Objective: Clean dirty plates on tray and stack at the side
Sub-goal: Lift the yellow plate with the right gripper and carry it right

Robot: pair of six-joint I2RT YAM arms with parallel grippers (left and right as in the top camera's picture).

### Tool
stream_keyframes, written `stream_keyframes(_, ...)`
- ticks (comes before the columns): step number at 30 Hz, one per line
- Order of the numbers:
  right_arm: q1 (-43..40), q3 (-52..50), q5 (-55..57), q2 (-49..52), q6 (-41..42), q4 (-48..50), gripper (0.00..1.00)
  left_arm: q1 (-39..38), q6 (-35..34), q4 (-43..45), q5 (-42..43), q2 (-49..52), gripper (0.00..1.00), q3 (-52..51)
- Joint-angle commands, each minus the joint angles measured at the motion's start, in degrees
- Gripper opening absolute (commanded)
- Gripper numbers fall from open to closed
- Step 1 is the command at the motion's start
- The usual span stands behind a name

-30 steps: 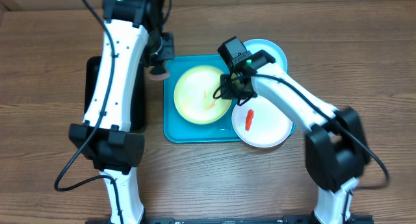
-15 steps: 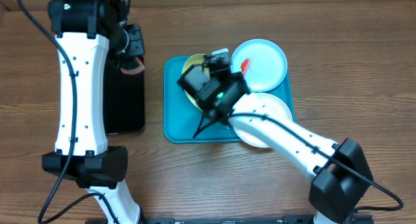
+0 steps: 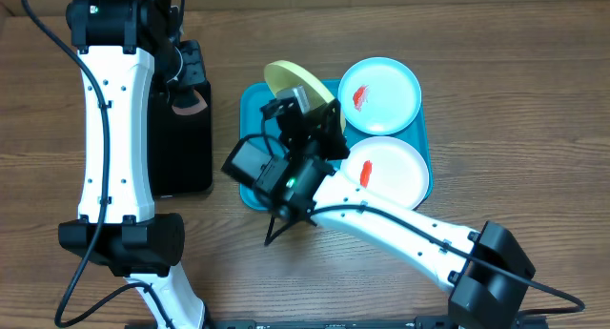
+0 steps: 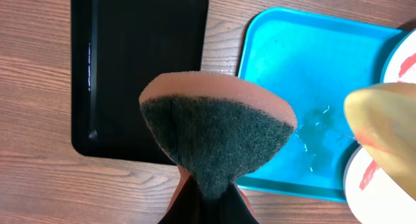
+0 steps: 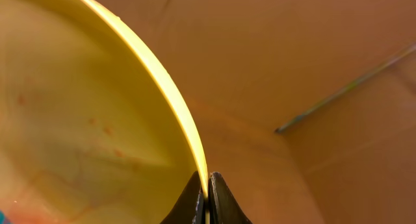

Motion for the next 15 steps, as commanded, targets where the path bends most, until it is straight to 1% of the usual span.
stream_keyframes(1, 1.7, 0.4, 9.0, -0.4, 0.3, 0.6, 0.04, 0.1, 0.7, 0.0, -0.4, -0.8, 0.04, -0.3)
stream_keyframes(5, 2.1, 0.4, 8.4, -0.4, 0.3, 0.6, 0.04, 0.1, 0.7, 0.1, -0.3, -0.8, 0.04, -0.3)
stream_keyframes(8, 2.1, 0.4, 4.3, -0.4, 0.3, 0.6, 0.04, 0.1, 0.7, 0.1, -0.3, -0.8, 0.04, -0.3)
stream_keyframes(11, 1.4, 0.4, -5.8, -0.4, 0.4, 0.6, 0.04, 0.1, 0.5, 0.1, -0.3, -0.8, 0.05, -0.3)
stream_keyframes(15, -1.3, 0.5, -24.0, -0.5, 0.5, 0.6, 0.04, 0.1, 0.5, 0.1, 0.1, -0.8, 0.04, -0.3)
